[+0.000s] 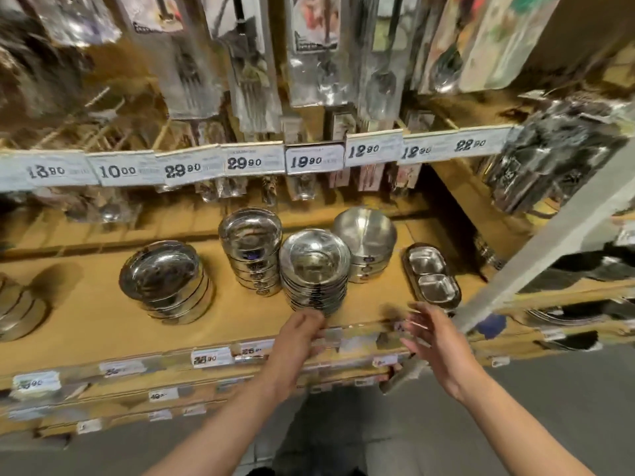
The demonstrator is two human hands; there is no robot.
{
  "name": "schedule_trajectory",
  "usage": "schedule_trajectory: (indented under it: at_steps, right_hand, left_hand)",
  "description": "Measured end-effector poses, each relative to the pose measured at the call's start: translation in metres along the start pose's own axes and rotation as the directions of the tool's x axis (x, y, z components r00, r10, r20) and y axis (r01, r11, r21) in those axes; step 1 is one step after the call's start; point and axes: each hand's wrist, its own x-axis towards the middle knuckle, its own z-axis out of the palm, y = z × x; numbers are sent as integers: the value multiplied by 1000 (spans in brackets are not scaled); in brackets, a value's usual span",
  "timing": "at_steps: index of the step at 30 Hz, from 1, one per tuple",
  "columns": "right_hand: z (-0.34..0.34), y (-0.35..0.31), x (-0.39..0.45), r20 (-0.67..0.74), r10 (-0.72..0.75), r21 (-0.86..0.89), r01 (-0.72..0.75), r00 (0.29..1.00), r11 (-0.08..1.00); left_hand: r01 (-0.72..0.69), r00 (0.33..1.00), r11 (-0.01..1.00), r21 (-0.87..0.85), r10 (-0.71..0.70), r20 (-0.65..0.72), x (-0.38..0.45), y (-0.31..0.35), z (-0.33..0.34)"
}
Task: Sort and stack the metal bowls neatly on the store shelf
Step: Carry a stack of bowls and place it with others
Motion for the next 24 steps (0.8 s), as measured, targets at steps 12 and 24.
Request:
schedule_trajectory:
  at_steps: [12,24]
  right_hand:
    - [10,-45,87,46,7,-195,2,999,981]
    - [33,-46,202,213,-70,-154,104,975,983]
  left_hand:
    - [-1,998,1000,8,1,70,65,-4,97]
    - [-315,876,946,71,319,-361,133,-38,159]
